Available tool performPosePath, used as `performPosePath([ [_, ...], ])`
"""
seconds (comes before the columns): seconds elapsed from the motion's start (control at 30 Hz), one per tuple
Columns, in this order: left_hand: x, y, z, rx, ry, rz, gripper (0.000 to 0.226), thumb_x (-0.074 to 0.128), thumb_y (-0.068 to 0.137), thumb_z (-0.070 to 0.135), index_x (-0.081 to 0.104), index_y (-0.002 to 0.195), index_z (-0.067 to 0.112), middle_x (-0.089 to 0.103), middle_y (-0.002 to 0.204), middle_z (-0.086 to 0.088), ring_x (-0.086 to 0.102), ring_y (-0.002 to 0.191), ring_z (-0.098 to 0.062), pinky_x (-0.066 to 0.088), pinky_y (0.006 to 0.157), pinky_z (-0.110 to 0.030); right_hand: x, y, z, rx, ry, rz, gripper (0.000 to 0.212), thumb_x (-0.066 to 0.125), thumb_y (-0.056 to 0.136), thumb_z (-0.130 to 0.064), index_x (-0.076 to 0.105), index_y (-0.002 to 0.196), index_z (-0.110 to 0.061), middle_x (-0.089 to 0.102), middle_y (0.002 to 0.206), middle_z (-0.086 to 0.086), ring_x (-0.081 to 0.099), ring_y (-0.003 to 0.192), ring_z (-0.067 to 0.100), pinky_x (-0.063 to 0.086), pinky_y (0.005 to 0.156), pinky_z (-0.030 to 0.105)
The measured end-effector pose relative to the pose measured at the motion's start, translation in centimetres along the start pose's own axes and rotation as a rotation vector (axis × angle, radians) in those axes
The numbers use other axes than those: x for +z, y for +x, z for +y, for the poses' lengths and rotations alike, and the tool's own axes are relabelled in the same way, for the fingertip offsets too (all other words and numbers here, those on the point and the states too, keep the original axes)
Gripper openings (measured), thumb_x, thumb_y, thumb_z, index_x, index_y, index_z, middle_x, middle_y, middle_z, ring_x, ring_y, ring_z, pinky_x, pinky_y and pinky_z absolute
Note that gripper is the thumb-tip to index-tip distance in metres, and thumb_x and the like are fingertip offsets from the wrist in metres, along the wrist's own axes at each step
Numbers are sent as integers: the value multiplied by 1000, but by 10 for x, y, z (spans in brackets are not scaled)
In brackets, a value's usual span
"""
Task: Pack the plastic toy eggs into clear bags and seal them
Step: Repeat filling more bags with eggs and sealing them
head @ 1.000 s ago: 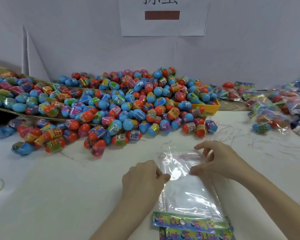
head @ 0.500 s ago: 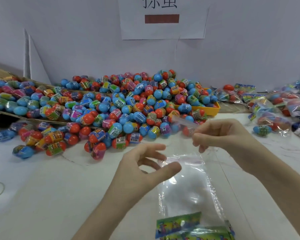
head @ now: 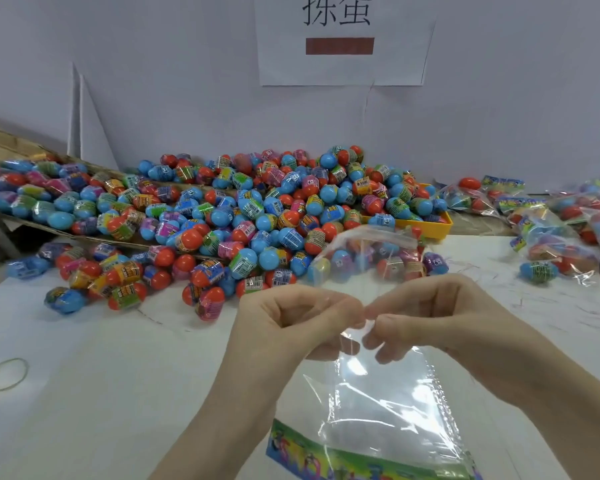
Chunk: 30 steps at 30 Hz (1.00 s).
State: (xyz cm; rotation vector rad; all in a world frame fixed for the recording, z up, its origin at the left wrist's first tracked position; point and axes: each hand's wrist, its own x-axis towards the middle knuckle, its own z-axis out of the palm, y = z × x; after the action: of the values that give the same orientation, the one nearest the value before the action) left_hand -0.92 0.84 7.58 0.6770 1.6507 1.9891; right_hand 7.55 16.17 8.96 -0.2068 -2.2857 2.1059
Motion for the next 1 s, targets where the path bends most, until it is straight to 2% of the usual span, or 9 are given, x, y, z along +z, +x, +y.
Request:
performPosePath([
  [0.27,3,-5,0,135,78,161,27,75,40,41,68,59,23,67,54,-1,64,48,-11,47,46,-15,18,4,6,-85,127,226,25,73,50,-31,74,69,-15,68,64,7,63,57,14,51,57,18],
  [0.4,3,-8,-8,377,453,453,31,78,58,48,61,62,22,64,60,10,57,54,-1,43,49,-10,29,-2,12,-226,144,537,48,75,48,-53,72,81,-19,72,82,2,67,78,15,53,65,21],
  [0.5,6,-8,-21,739,882,571,12,68,74,27,57,71,22,61,62,9,51,58,-8,42,48,-23,54,-10,8,-274,154,384,59,72,39,-73,72,84,-35,73,83,-3,68,77,10,51,65,15],
  [0.57,9,-10,-28,897,1039,590,7,65,75,16,60,76,20,65,67,4,55,57,-9,41,47,-26,67,-11,9,-273,145,336,60,77,36,-69,70,88,-41,72,83,-7,68,77,7,50,66,14],
  [0.63,14,-12,-29,924,1090,575,8,62,77,15,69,74,16,70,74,2,65,60,-13,45,51,-26,72,-8,11,-259,202,397,57,86,36,-52,71,89,-36,72,81,-4,68,75,9,51,64,15],
  [0.7,19,-18,-29,869,1103,505,22,55,80,24,73,82,13,72,87,1,68,71,-14,47,63,-22,71,-4,13,-220,294,477,47,89,41,-27,74,85,-25,73,79,0,69,74,13,53,64,16],
  [0.83,5,-32,-25,705,883,355,44,51,78,58,64,107,27,63,112,14,58,98,-2,44,82,-18,59,-1,14,-167,348,469,22,65,58,-21,75,77,-17,71,70,10,66,59,17,52,57,18],
  [0.93,-19,-29,-8,311,529,410,62,49,56,83,57,103,45,58,108,35,52,102,12,42,79,-9,45,-2,11,-45,292,244,24,75,50,-11,75,74,-12,69,66,15,62,51,18,51,53,20],
  [1.0,-32,-22,-1,-11,344,247,66,60,41,81,66,94,43,61,99,37,56,94,15,44,69,-6,41,0,11,14,229,64,15,68,63,-9,75,76,-11,70,67,14,62,52,17,50,54,20],
])
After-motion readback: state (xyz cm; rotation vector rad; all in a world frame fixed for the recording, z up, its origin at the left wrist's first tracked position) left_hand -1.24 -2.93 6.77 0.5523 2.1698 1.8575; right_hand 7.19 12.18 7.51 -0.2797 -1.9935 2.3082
